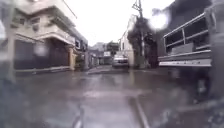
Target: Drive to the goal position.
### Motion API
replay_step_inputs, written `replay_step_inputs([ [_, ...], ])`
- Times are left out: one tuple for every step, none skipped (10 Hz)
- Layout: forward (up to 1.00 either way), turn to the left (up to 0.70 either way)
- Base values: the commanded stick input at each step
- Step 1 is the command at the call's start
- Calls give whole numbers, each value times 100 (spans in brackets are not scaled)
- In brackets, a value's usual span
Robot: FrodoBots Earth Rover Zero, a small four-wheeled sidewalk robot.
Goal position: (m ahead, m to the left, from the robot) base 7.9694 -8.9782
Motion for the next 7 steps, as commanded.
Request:
replay_step_inputs([
  [100, 0],
  [100, 0],
  [100, 0],
  [100, 0],
  [100, 0],
  [100, 0],
  [100, 0],
])
